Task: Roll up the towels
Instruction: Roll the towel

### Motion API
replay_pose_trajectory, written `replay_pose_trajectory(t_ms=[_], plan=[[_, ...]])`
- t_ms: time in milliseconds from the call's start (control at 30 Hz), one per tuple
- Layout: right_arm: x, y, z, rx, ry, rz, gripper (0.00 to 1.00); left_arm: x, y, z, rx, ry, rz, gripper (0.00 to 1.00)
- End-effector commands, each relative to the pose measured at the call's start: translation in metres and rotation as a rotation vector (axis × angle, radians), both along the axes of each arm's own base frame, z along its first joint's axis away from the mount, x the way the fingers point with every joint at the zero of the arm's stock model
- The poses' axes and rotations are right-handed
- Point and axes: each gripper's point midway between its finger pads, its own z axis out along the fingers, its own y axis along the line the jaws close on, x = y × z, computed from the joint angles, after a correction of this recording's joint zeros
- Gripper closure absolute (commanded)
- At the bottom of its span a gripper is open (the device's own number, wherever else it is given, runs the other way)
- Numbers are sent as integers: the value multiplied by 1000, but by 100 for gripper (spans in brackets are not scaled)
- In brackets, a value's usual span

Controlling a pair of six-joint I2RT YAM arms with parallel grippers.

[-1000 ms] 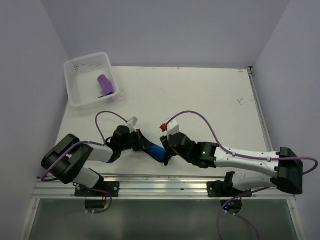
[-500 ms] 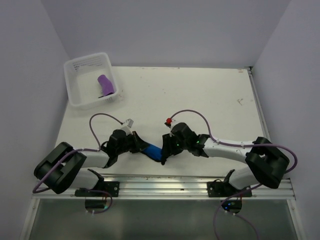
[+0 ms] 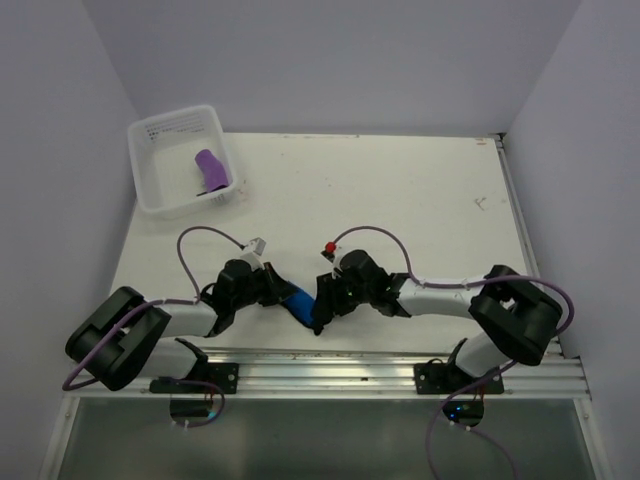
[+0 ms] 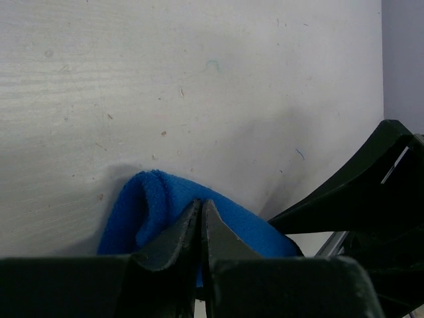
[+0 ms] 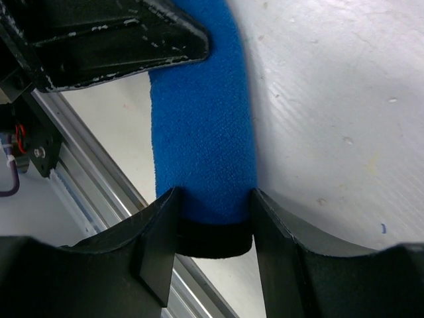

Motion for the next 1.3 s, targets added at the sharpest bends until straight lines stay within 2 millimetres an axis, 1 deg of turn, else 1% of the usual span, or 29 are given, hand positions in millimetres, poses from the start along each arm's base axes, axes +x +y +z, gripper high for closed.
replay_pose_trajectory(t_ms=[0, 67, 100, 167, 200, 267, 300, 333, 400, 433, 467, 500, 533, 600, 633, 667, 700, 733, 767, 800, 833, 867, 933, 1033, 1067, 1133, 1167, 1233, 1267], plan=[[-12, 15, -1, 19, -19, 51, 49, -9, 18, -26, 96, 57, 37, 92], [-13, 18, -3, 3, -43, 46, 52, -8, 17, -24, 92, 61, 38, 91], [-17, 22, -3, 4, -52, 57, 63, -6, 16, -22, 89, 60, 39, 89], [-17, 24, -3, -1, -78, 45, 75, -5, 14, -19, 90, 65, 37, 85], [-17, 25, -1, 0, -84, 42, 88, -4, 13, -16, 87, 61, 36, 84], [-15, 24, 1, 2, -101, 27, 97, -1, 11, -8, 84, 58, 37, 79], [-15, 24, 1, 3, -106, 24, 100, 0, 11, -5, 83, 57, 37, 78], [-13, 24, 5, 10, -114, 19, 100, 7, 7, 8, 68, 30, 41, 76], [-14, 23, 6, 3, -131, 19, 100, 7, 10, 10, 95, 50, 46, 71], [-11, 22, 7, -9, -152, 4, 100, 12, 7, 19, 90, 38, 46, 68], [-13, 22, 7, -21, -165, 9, 100, 9, 10, 18, 113, 56, 45, 61], [-13, 19, 6, -54, -180, 9, 100, 10, 11, 21, 121, 59, 46, 57], [-6, 15, 5, -93, -219, -24, 100, 14, 9, 30, 116, 45, 46, 54], [-11, 13, 8, -159, -272, -17, 100, 8, 13, 29, 151, 79, 40, 41], [-3, 9, 10, -196, -322, -56, 100, 13, 12, 38, 150, 64, 42, 36], [-9, 11, 10, -217, -347, -46, 100, 5, 17, 33, 184, 106, 38, 31], [-8, 11, 12, -233, -362, -52, 100, 4, 18, 33, 198, 123, 38, 29], [-3, 8, 13, -248, -393, -80, 100, 9, 20, 41, 210, 116, 57, 22], [-3, 8, 12, -262, -411, -101, 100, 5, 23, 42, 230, 142, 59, 19], [-6, 9, 11, -262, -409, -96, 100, 0, 26, 38, 247, 165, 57, 17], [0, 6, 13, -274, -438, -131, 100, 3, 24, 45, 246, 165, 57, 15], [-2, 6, 13, -276, -452, -136, 100, -5, 28, 42, 268, 207, 51, 11], [2, 4, 12, -281, -480, -181, 100, -7, 26, 49, 259, 227, 45, 9], [3, 6, 13, -287, -540, -198, 100, -14, 22, 55, 232, 253, 28, 8], [-2, 10, 14, -288, -562, -185, 100, -15, 22, 57, 227, 258, 32, 1], [-1, 16, 18, -306, -622, -183, 100, -13, 22, 60, 223, 256, 45, 1], [-7, 22, 18, -310, -644, -163, 100, -14, 24, 60, 231, 264, 51, 0], [-8, 29, 26, -318, -690, -170, 100, -12, 24, 62, 239, 270, 63, 0], [-12, 32, 22, -329, -699, -157, 100, -11, 26, 62, 243, 278, 76, 0]])
